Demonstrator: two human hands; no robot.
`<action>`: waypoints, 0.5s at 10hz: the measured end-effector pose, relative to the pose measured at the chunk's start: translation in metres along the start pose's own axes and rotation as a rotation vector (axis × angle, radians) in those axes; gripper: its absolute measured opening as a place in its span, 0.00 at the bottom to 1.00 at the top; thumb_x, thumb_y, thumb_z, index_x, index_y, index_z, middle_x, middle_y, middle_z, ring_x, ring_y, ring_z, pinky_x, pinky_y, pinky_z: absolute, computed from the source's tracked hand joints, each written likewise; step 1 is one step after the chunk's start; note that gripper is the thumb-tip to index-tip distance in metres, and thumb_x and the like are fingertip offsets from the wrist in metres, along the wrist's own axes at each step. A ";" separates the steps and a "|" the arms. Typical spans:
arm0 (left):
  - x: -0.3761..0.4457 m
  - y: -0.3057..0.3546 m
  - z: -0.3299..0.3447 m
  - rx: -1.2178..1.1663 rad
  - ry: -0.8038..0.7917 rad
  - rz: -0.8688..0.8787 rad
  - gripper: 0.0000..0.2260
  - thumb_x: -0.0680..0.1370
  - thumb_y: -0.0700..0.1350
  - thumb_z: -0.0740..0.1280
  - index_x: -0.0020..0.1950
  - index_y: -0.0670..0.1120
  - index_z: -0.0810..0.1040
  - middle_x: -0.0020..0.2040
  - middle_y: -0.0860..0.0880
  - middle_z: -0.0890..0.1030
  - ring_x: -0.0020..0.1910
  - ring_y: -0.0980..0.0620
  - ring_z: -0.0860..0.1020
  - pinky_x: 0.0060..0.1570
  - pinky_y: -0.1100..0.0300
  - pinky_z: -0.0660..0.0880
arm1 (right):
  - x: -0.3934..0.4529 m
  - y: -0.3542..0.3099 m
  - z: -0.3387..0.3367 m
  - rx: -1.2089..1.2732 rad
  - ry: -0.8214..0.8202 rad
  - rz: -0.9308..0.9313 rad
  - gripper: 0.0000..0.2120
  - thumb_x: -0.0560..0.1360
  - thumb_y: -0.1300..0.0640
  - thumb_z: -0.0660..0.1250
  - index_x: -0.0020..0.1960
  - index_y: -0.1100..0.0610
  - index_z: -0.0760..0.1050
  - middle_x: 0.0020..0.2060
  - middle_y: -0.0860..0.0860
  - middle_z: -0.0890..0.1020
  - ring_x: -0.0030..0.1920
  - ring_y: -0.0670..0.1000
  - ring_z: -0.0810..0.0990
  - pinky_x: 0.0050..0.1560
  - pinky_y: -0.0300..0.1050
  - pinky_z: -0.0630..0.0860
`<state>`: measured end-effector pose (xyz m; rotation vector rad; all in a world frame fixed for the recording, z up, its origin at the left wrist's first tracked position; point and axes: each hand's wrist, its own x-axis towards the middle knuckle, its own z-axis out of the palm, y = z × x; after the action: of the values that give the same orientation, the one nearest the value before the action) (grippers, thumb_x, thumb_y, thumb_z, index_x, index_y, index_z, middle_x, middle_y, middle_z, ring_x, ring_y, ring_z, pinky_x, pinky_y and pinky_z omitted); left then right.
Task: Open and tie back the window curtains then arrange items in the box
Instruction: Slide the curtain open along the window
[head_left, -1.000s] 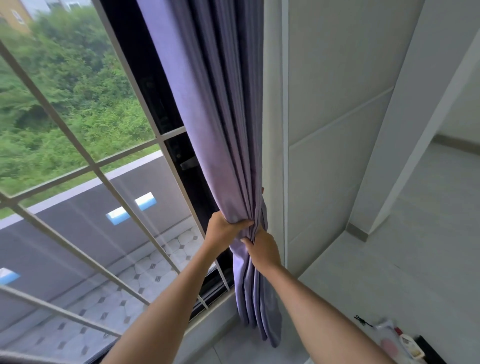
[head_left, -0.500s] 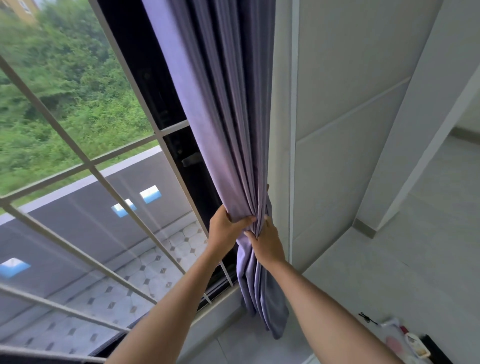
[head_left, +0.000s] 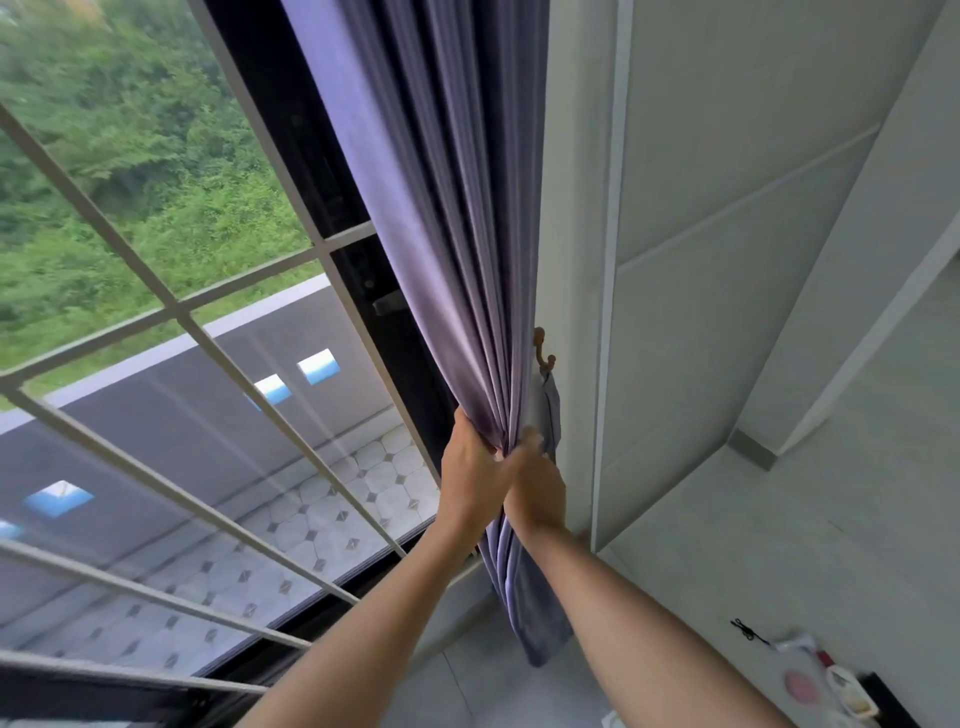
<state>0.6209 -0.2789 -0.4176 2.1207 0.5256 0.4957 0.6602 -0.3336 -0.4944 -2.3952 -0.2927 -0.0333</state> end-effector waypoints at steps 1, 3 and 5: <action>0.009 0.002 0.004 0.040 0.054 -0.008 0.16 0.72 0.50 0.73 0.50 0.51 0.66 0.41 0.58 0.74 0.40 0.57 0.75 0.35 0.71 0.69 | -0.002 -0.006 -0.001 0.060 -0.090 0.028 0.08 0.78 0.55 0.66 0.52 0.59 0.75 0.36 0.53 0.83 0.35 0.52 0.83 0.37 0.45 0.81; 0.016 -0.005 0.012 0.193 0.175 0.053 0.21 0.69 0.54 0.74 0.52 0.44 0.70 0.49 0.52 0.68 0.46 0.54 0.69 0.45 0.65 0.69 | 0.005 -0.001 -0.005 0.068 -0.121 -0.043 0.13 0.67 0.58 0.77 0.45 0.64 0.78 0.30 0.54 0.82 0.28 0.50 0.81 0.33 0.42 0.79; 0.021 -0.002 0.009 0.339 0.161 0.129 0.25 0.68 0.61 0.72 0.55 0.46 0.72 0.42 0.56 0.69 0.42 0.51 0.68 0.41 0.63 0.65 | -0.004 0.014 0.003 0.071 0.087 -0.103 0.12 0.77 0.53 0.56 0.50 0.61 0.71 0.34 0.53 0.78 0.32 0.52 0.79 0.34 0.40 0.77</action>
<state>0.6427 -0.2724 -0.4205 2.4624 0.6000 0.6947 0.6589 -0.3426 -0.5068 -2.2996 -0.3702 -0.1710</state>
